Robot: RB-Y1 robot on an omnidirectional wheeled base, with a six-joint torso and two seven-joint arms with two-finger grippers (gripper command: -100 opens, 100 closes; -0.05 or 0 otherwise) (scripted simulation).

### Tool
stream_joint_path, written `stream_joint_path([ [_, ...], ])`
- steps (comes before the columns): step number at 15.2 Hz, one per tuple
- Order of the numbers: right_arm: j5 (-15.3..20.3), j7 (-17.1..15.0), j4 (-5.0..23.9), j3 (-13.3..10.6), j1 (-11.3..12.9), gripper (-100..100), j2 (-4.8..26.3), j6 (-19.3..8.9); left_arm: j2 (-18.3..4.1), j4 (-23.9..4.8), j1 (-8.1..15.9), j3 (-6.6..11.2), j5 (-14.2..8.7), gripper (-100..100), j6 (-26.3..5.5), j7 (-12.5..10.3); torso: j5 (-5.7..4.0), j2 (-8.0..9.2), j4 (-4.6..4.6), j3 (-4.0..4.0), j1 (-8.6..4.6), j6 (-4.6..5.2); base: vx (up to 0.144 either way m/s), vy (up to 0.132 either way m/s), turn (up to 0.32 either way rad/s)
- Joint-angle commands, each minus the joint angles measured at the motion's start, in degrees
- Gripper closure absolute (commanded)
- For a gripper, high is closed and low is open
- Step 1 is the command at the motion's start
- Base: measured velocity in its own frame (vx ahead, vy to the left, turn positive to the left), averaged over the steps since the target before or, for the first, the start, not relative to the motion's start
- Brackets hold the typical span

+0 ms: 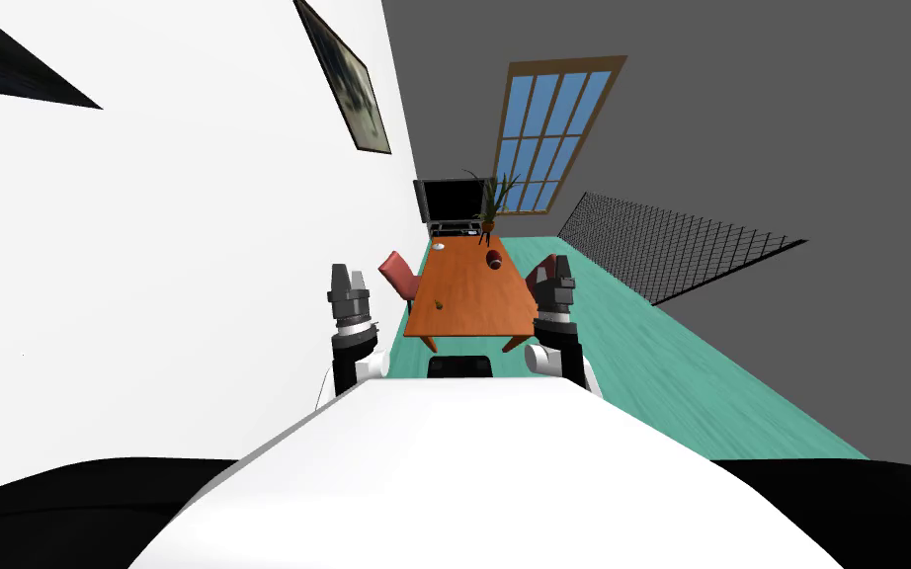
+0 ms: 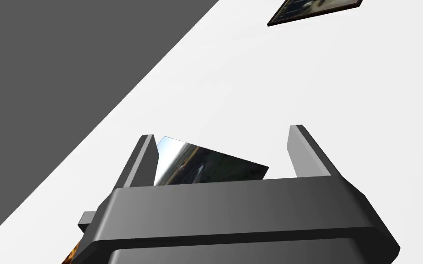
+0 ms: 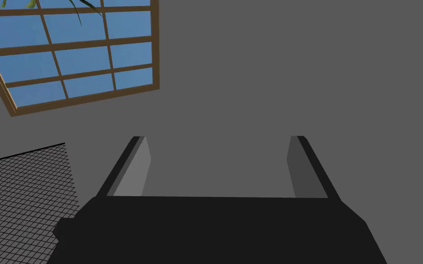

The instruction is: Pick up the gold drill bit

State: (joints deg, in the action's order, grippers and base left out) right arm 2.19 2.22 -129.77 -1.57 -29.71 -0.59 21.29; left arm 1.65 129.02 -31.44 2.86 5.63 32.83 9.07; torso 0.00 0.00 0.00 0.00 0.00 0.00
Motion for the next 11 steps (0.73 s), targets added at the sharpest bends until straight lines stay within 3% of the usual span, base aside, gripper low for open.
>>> stream_joint_path([
  [1,0.0,0.0,0.0,0.0,0.0,0,0.0,0.0,-2.2,-0.4,0.4,0.28,-0.1,-100,-0.6,0.2,0.00,0.00,0.00,0.00,0.00,0.00,-0.007,0.006,-0.071],
  [5,0.0,0.0,0.0,0.0,0.0,0,0.0,0.0,-6.7,-1.8,1.8,1.38,-0.6,-100,-2.9,0.9,0.02,0.08,0.02,0.04,0.12,0.02,-0.023,0.026,-0.135],
  [8,0.0,0.0,0.0,0.0,0.0,0,0.0,0.0,-10.0,-4.3,4.1,3.10,-1.4,-100,-6.8,2.0,0.06,0.16,0.03,0.09,0.28,0.05,-0.051,0.061,-0.300],
  [9,0.0,0.0,0.0,0.0,0.0,0,0.0,0.0,-10.0,-4.3,4.1,3.10,-1.4,-100,-6.8,2.0,0.07,0.20,0.04,0.11,0.31,0.07,-0.057,0.062,-0.280],
  [11,0.0,0.0,0.0,0.0,0.0,0,0.0,0.0,-11.5,-6.5,5.8,4.50,-2.0,-100,-10.0,2.9,0.06,0.21,0.05,0.12,0.30,0.04,-0.056,0.057,-0.294],
])
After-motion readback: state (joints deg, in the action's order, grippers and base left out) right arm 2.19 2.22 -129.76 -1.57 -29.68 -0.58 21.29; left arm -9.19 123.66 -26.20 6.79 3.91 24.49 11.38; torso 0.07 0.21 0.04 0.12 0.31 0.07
